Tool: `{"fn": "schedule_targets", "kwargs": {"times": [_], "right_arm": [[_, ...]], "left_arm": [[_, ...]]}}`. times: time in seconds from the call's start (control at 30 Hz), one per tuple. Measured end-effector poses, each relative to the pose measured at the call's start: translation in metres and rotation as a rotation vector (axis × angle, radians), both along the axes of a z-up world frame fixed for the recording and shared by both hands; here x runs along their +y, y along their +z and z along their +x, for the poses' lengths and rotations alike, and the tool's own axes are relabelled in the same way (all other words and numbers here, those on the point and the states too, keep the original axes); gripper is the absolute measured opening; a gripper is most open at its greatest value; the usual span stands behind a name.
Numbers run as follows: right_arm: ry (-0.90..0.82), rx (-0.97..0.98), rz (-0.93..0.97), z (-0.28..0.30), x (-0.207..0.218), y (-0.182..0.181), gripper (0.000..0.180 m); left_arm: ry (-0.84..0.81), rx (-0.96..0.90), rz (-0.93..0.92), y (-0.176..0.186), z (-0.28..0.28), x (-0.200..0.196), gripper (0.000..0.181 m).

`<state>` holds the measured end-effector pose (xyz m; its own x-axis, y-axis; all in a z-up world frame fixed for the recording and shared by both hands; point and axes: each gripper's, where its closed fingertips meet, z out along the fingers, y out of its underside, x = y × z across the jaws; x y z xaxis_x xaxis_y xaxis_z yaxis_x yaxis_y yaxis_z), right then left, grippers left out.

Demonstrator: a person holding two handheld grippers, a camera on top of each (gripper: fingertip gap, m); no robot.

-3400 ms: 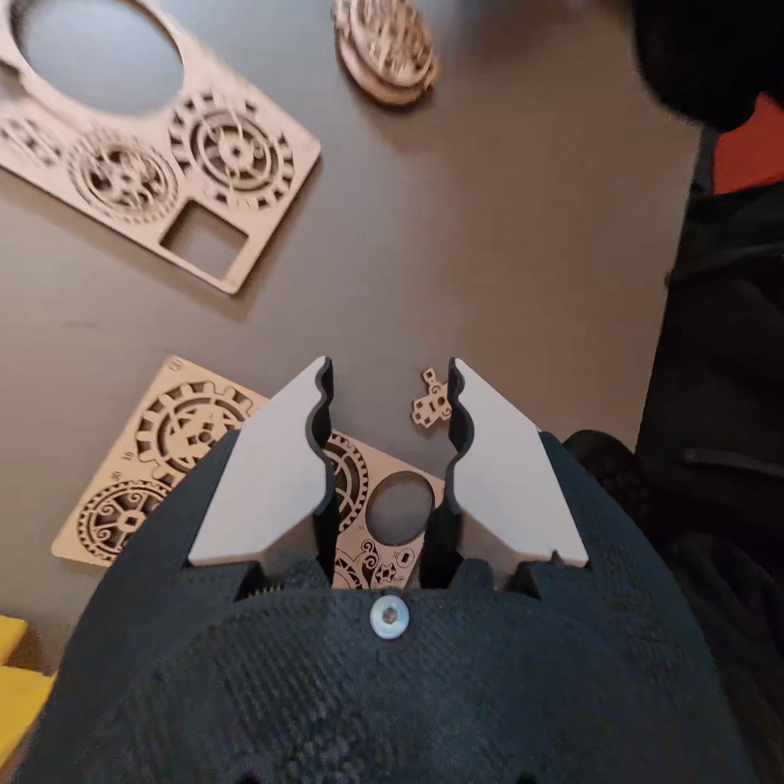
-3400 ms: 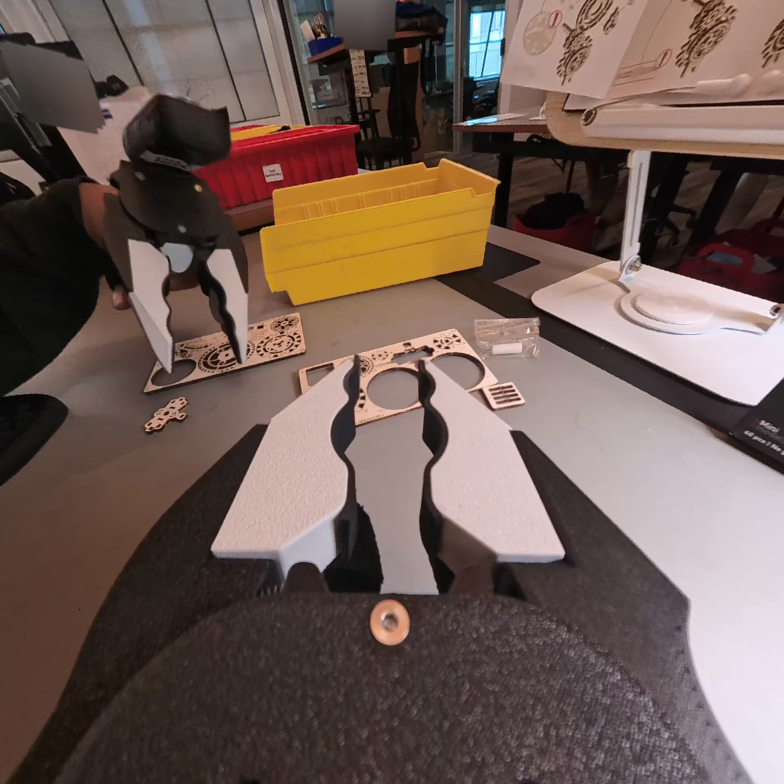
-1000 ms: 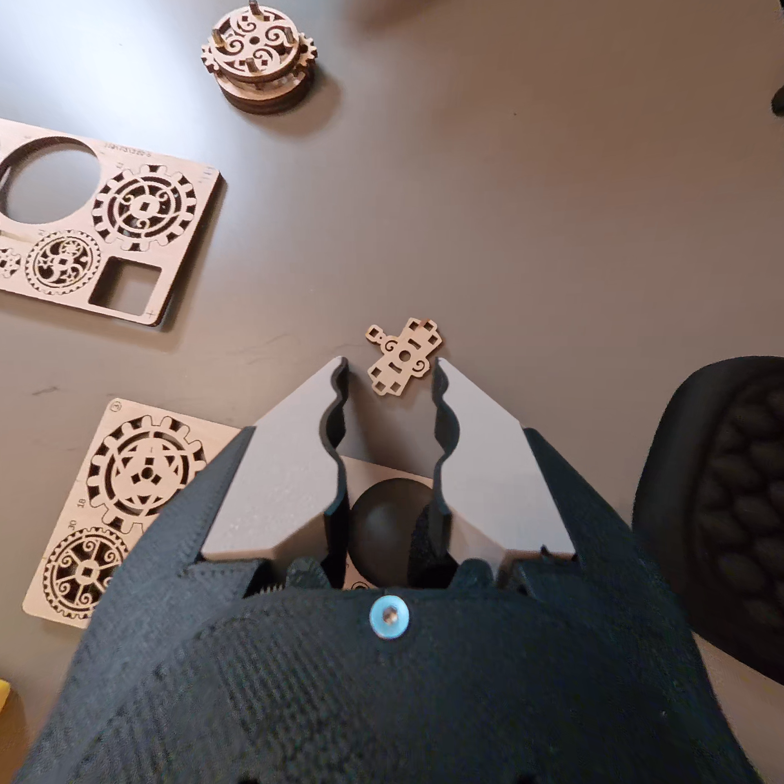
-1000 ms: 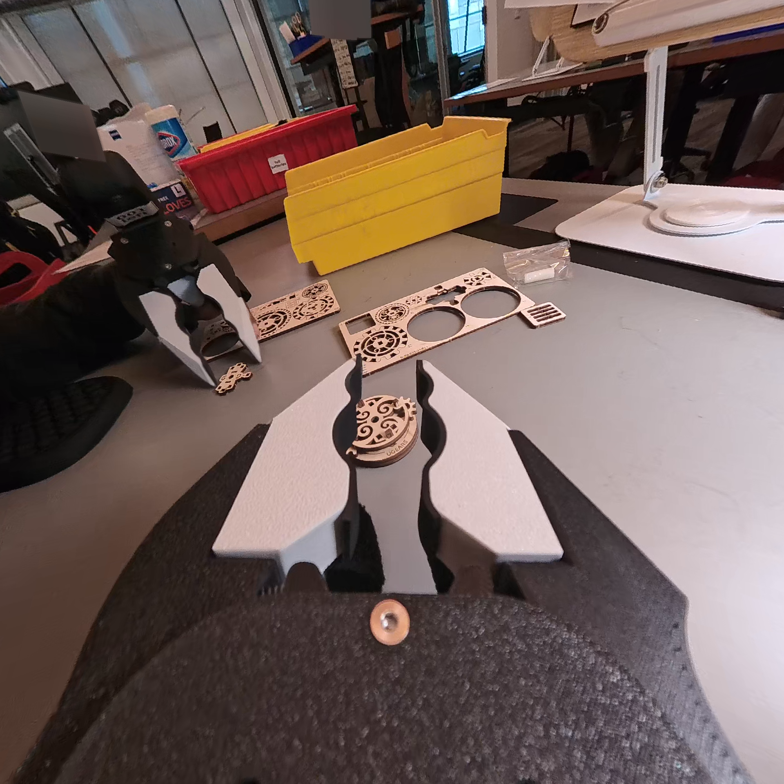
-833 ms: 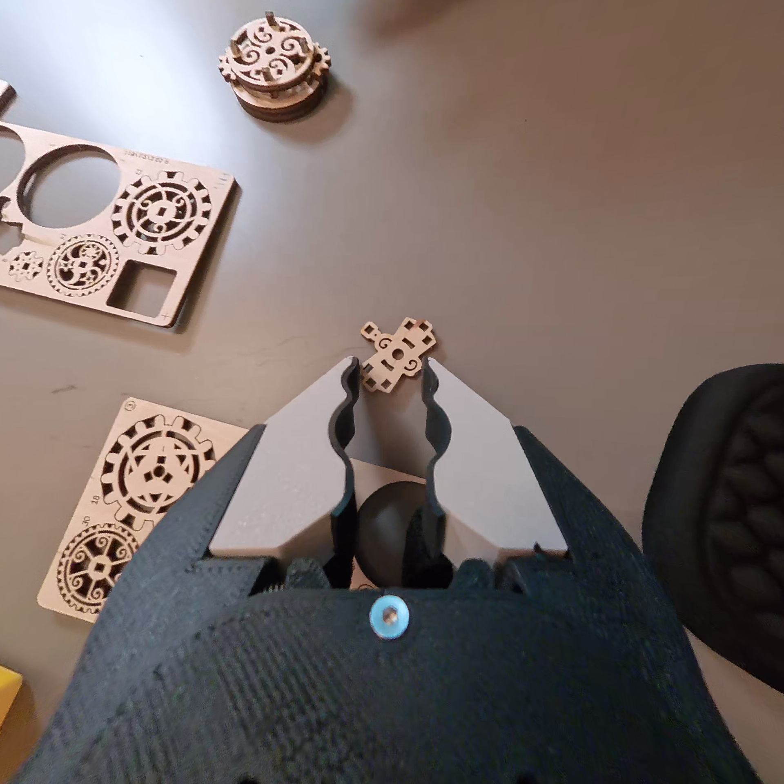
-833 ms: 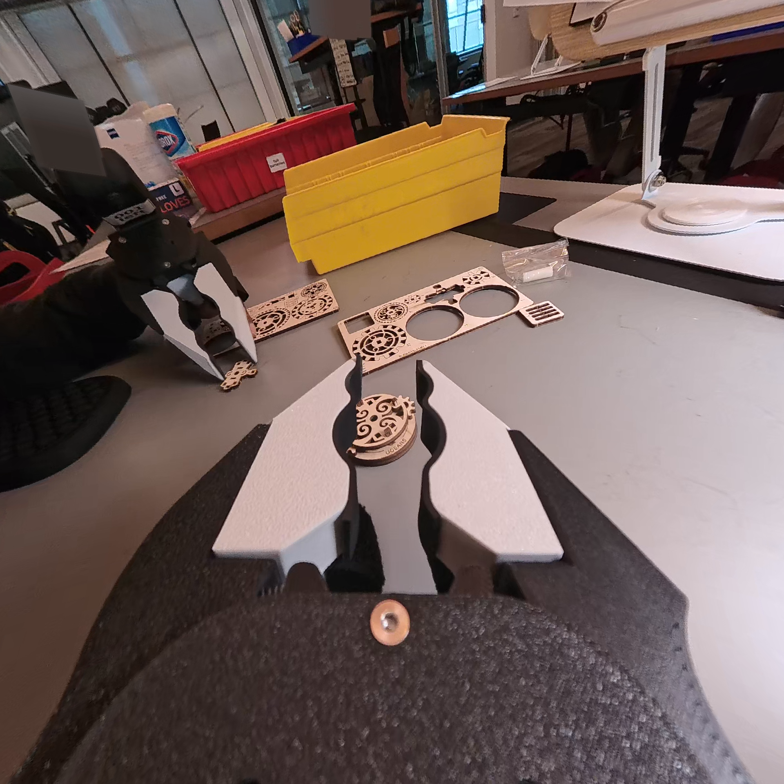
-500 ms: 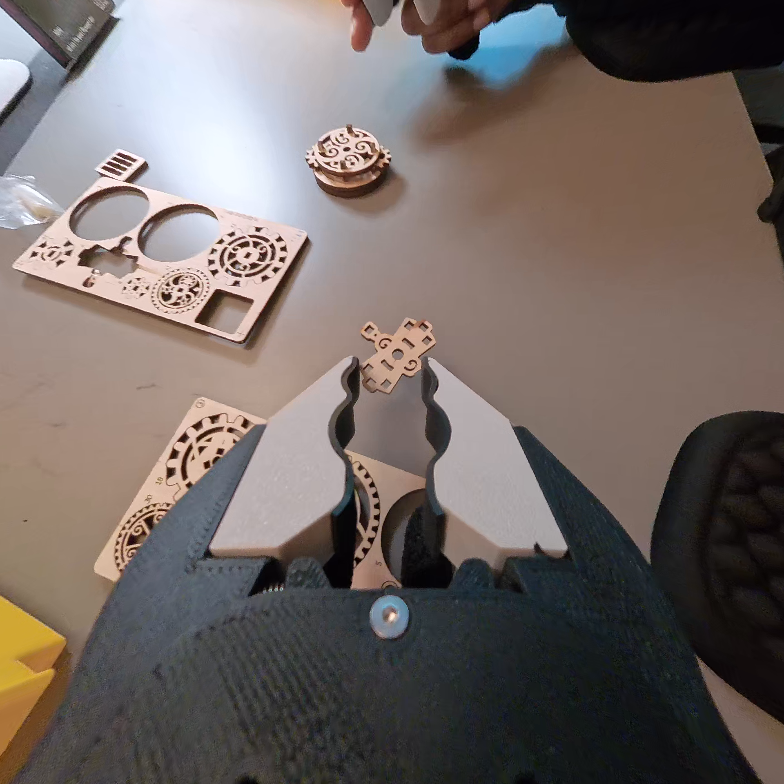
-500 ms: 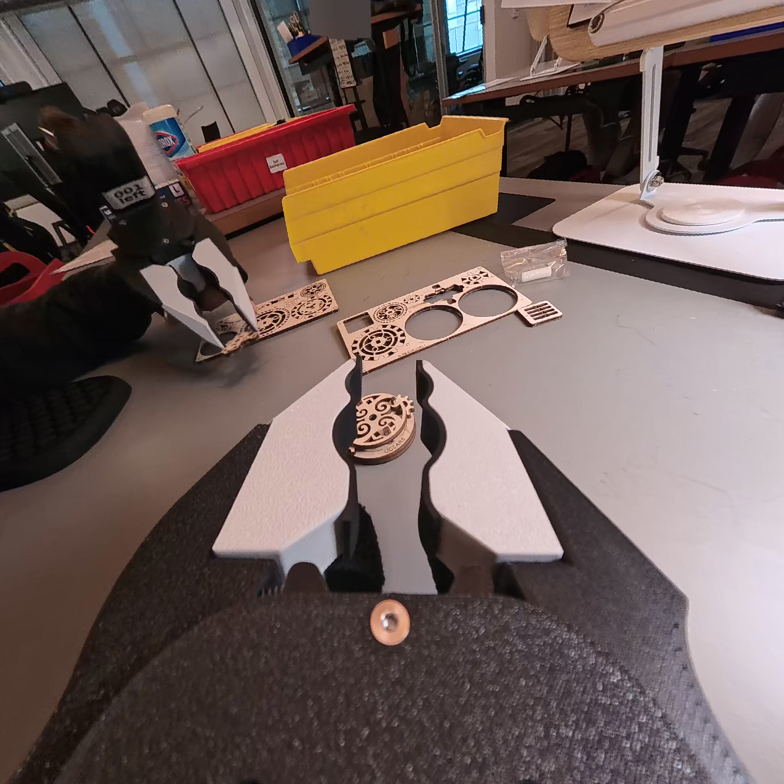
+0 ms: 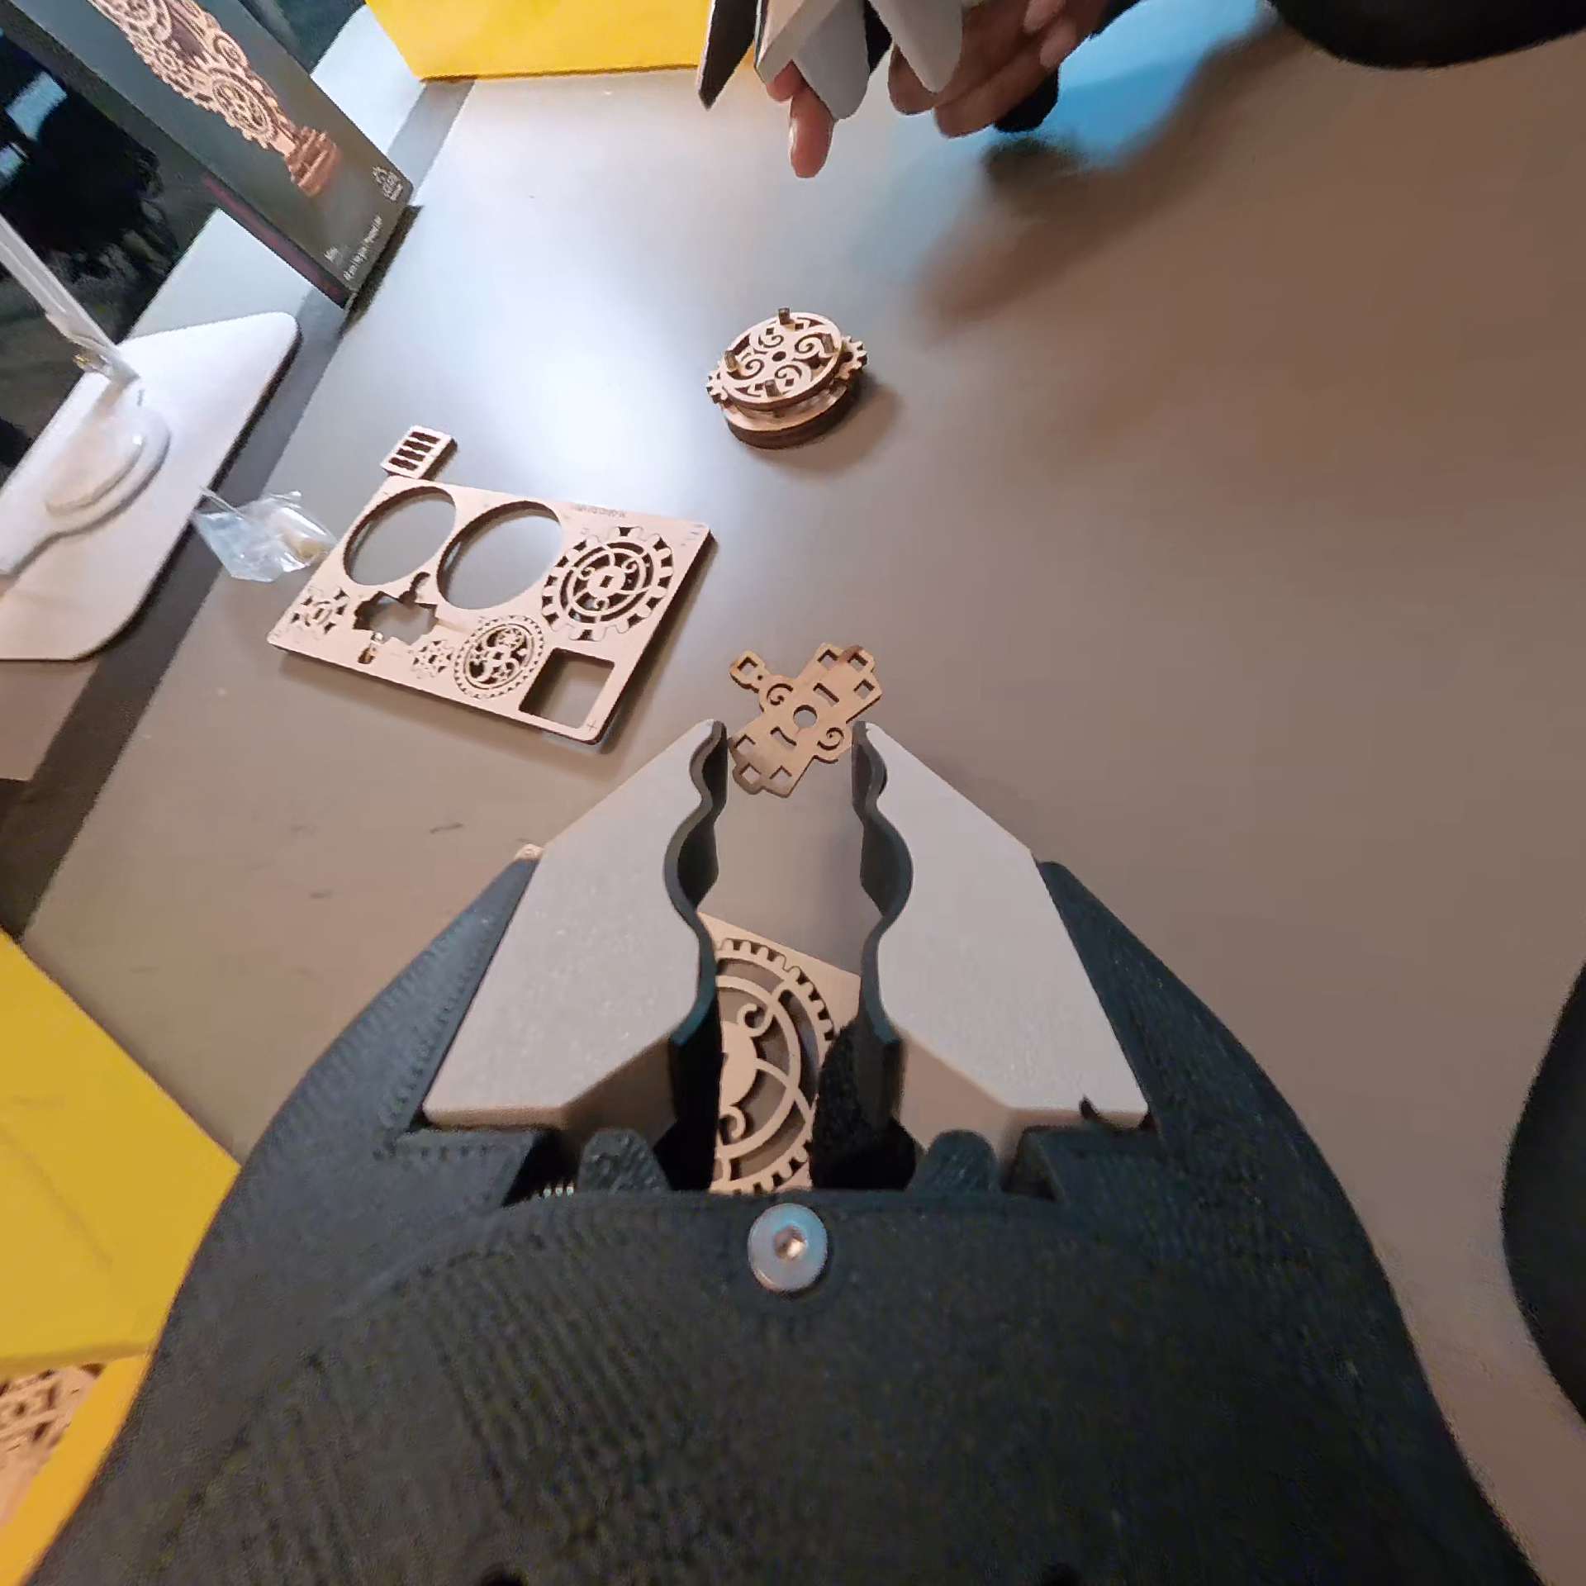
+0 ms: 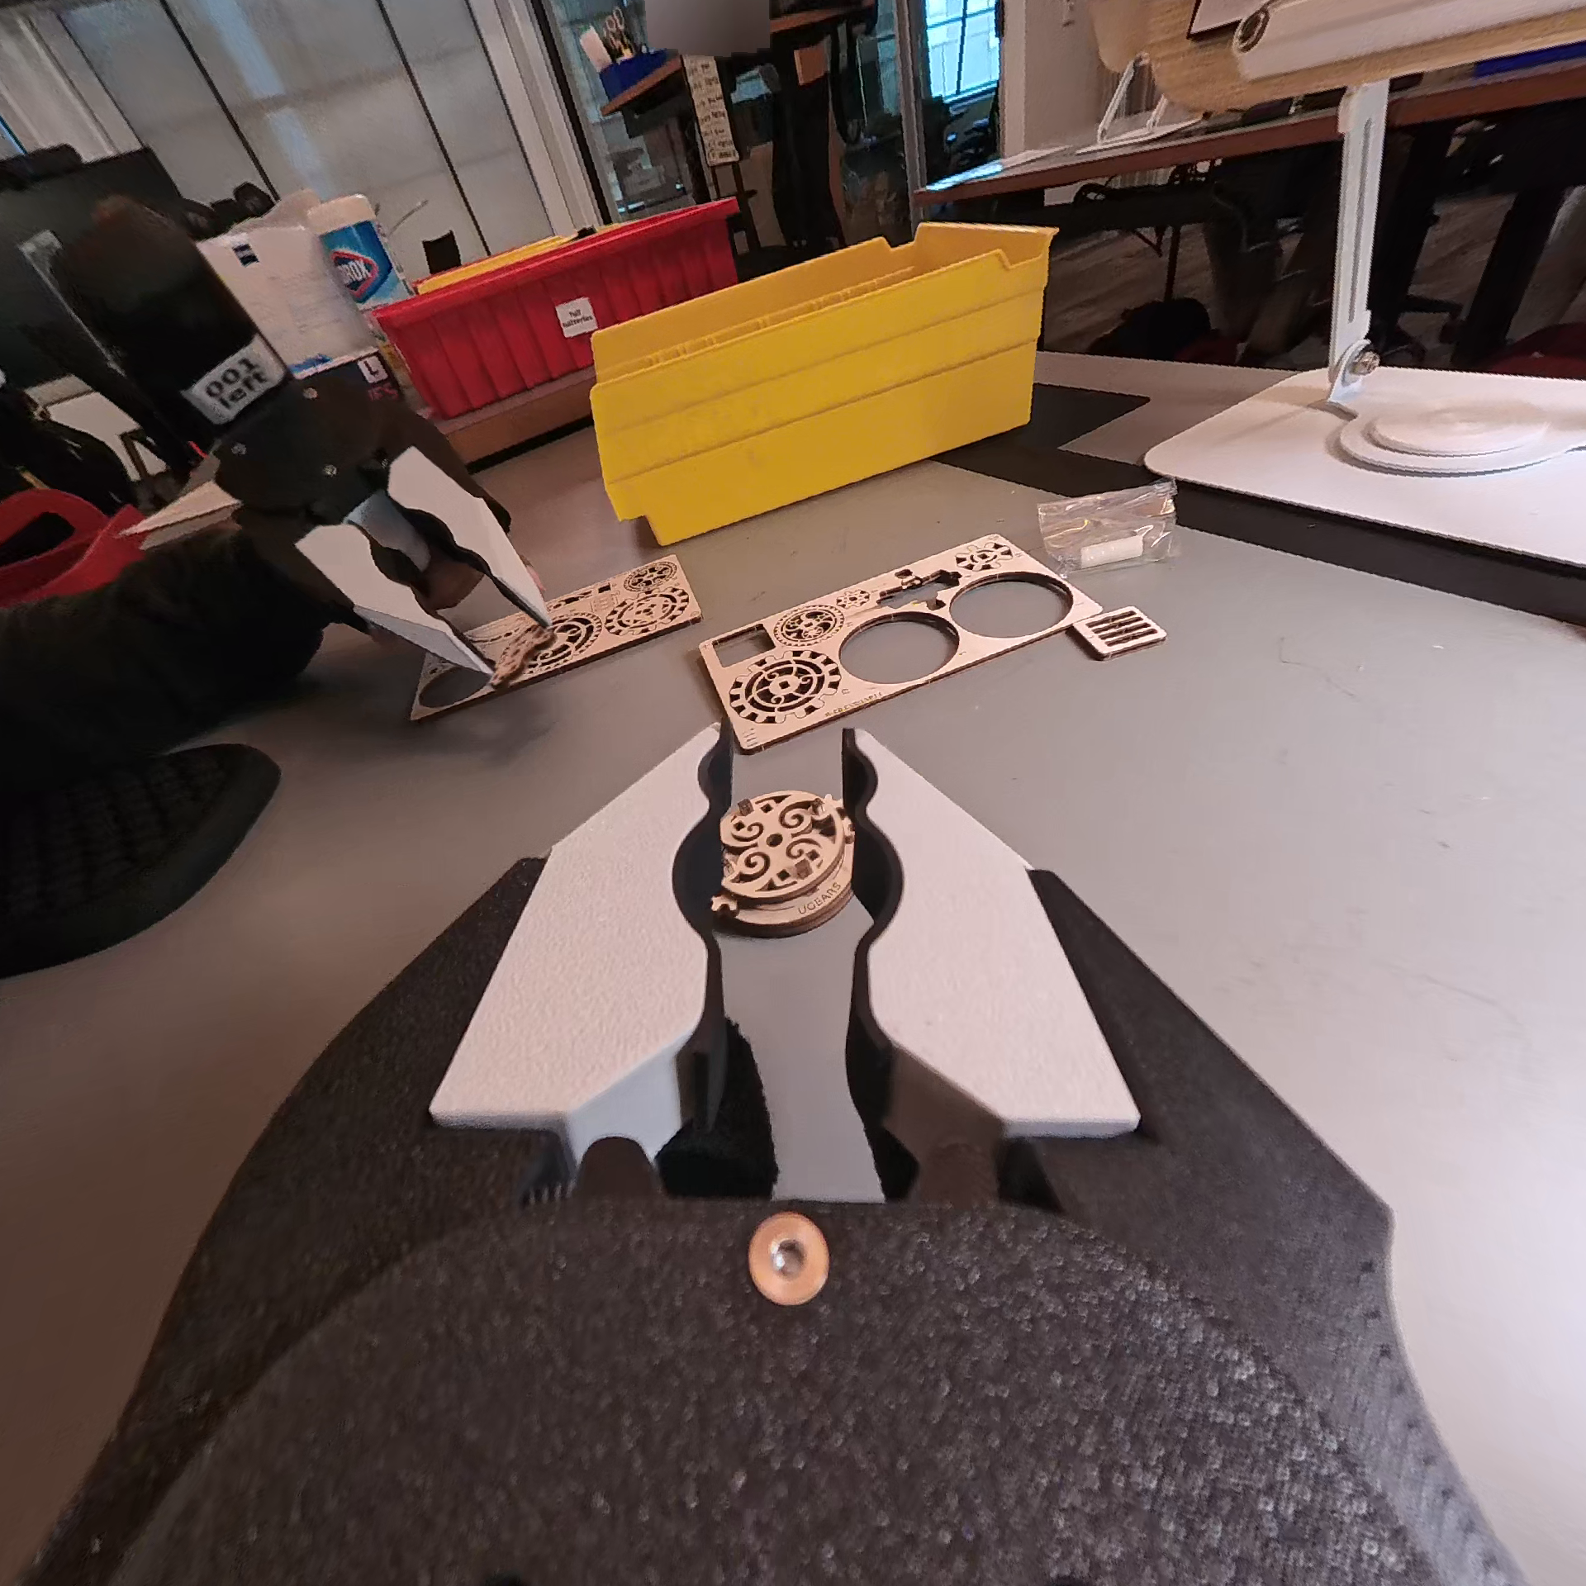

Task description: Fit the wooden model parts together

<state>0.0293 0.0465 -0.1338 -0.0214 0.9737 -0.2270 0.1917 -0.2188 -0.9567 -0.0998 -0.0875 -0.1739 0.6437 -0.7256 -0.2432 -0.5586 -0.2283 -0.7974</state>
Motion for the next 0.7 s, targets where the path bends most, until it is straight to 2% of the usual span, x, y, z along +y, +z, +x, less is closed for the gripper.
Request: {"fn": "schedule_targets", "kwargs": {"times": [0.27,0.4,0.53,0.6,0.7], "right_arm": [[0.039,0.001,0.043,-0.008,-0.018,0.009,0.024],[0.149,0.025,0.046,-0.034,-0.066,0.033,0.026],[0.275,-0.033,-0.011,-0.063,-0.113,0.027,0.03],[0.301,-0.057,-0.06,-0.073,-0.124,0.024,0.032],[0.32,-0.069,-0.094,-0.081,-0.131,0.024,0.016]], "left_arm": [[0.047,0.158,0.254,0.018,0.008,0.012,0.027],[0.023,0.189,0.392,0.038,0.029,0.011,0.027],[-0.006,0.2,0.475,0.05,0.046,0.007,0.027],[-0.014,0.222,0.499,0.052,0.049,0.005,0.027],[-0.027,0.236,0.526,0.054,0.052,0.002,0.027]]}}
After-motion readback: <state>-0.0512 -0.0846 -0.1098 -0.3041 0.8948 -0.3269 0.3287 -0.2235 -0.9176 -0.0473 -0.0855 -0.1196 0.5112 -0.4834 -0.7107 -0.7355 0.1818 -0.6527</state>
